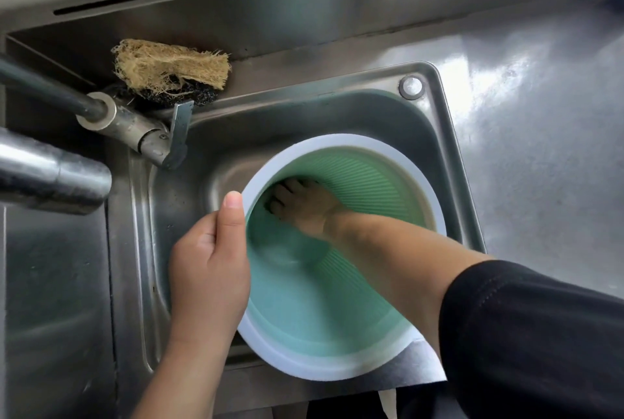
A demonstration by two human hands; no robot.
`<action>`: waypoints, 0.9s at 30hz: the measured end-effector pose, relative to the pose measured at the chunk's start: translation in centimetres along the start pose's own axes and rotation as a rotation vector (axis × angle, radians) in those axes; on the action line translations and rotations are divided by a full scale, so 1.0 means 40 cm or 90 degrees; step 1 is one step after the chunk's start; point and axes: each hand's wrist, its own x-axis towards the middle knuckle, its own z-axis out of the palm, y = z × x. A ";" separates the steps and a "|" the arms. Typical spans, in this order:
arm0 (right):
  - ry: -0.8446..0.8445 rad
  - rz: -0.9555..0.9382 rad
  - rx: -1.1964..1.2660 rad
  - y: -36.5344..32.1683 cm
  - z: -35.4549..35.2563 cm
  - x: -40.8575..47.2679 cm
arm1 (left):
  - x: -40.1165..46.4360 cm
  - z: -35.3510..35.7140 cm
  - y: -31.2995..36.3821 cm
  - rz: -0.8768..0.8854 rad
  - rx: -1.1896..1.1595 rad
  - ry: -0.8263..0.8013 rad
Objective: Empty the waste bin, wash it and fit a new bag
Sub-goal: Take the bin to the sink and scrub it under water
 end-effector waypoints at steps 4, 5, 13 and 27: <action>-0.065 0.138 -0.002 -0.020 0.012 -0.050 | 0.006 -0.007 -0.009 0.006 -0.008 -0.003; -0.091 0.193 0.013 -0.036 0.016 -0.061 | 0.008 -0.008 -0.011 0.005 -0.008 -0.004; -0.276 0.531 0.214 -0.087 0.041 -0.083 | 0.001 -0.015 -0.042 -0.066 -0.030 -0.006; -0.322 0.506 0.528 -0.194 0.008 -0.060 | -0.017 0.007 -0.005 -0.047 -0.031 -0.017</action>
